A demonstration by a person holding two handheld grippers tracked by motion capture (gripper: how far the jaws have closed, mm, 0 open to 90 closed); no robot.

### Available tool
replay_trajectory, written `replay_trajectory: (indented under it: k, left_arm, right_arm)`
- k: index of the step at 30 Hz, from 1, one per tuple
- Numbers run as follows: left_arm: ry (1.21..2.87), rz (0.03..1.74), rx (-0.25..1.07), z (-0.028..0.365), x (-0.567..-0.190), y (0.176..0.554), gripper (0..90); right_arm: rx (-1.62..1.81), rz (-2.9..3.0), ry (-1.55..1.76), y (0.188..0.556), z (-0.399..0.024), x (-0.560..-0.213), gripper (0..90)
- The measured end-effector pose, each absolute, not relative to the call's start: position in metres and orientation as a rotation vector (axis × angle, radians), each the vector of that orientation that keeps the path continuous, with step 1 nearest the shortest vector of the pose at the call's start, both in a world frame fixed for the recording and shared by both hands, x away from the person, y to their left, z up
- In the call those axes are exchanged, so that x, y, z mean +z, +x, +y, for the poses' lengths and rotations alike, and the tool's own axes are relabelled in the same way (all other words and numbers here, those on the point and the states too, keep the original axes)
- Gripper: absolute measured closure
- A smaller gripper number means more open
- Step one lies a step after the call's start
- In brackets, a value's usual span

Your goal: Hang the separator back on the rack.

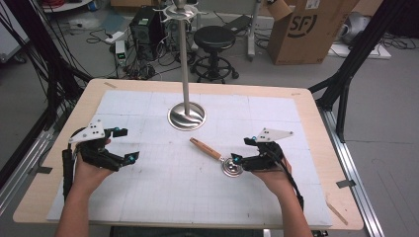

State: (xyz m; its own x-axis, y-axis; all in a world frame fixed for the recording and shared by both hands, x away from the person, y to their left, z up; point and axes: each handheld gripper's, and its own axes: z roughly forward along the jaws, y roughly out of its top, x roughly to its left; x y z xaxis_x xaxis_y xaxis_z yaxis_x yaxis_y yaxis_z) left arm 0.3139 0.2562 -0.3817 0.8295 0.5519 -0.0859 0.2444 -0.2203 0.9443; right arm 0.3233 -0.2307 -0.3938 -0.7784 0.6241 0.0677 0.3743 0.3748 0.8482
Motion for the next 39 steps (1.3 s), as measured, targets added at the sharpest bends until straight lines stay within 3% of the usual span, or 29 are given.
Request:
replay_trajectory:
  k: [25,33,39]
  left_arm:
    - [1.790,0.616,0.330,0.262,-0.378,0.313,1.8]
    - [1.796,0.617,0.331,0.262,-0.379,0.313,1.8]
    - [1.800,0.622,0.330,0.261,-0.379,0.314,1.8]
  right_arm:
    - [0.970,2.678,0.878,0.368,-0.163,-0.410,26.8]
    - [0.824,2.734,0.865,0.374,-0.151,-0.412,36.2]
    - [0.714,2.793,0.834,0.376,-0.144,-0.412,49.6]
